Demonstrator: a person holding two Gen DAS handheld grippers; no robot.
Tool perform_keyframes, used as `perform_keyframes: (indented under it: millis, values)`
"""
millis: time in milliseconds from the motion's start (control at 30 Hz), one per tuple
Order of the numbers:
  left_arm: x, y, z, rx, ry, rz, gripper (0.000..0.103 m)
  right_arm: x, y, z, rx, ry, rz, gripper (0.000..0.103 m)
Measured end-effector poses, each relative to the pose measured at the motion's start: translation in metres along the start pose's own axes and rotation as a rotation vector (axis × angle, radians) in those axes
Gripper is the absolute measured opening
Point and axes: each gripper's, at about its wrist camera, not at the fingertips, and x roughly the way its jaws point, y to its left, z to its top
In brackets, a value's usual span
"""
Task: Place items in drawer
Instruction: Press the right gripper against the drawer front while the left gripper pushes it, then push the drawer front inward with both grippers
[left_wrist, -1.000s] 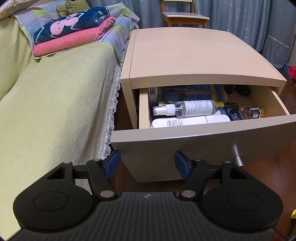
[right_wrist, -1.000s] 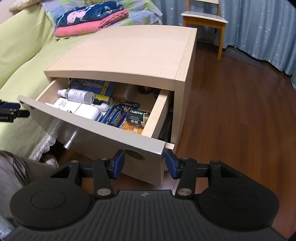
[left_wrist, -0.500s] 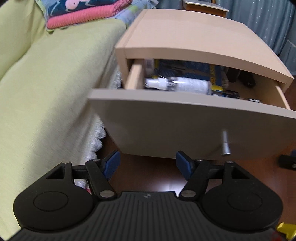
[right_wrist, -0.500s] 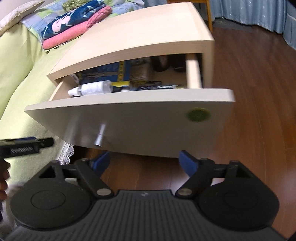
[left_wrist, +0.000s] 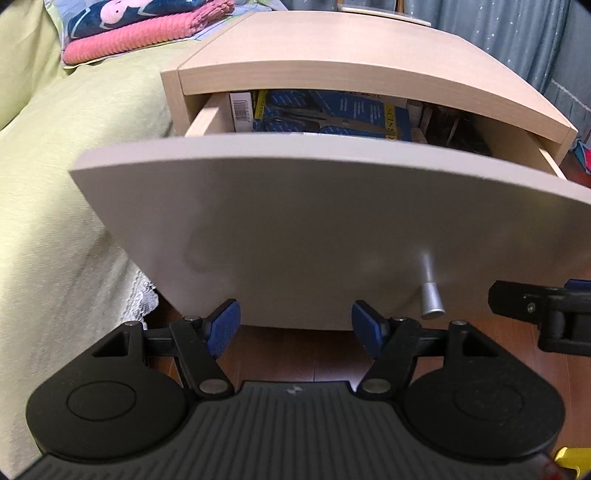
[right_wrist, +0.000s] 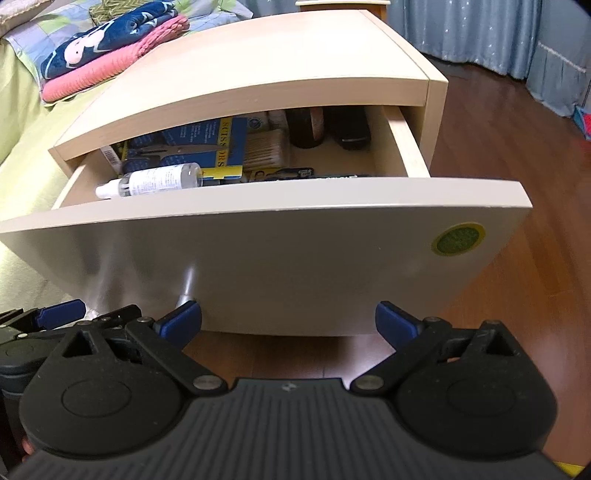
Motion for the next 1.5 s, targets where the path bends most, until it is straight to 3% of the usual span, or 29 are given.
perform_keyframes:
  millis: [100, 367, 1500]
  values:
    - [0.007, 0.002, -0.004, 0.005, -0.018, 0.026, 0.069, 0.004, 0.005, 0.001, -0.017, -0.017, -0.035, 0.099]
    - [0.015, 0.005, -0.001, -0.018, -0.015, 0.011, 0.07, 0.008, 0.007, 0.003, -0.029, -0.034, -0.085, 0.1]
    - [0.013, 0.007, -0.001, -0.031, -0.02, 0.018, 0.072, 0.01, 0.009, 0.005, -0.005, -0.067, -0.165, 0.102]
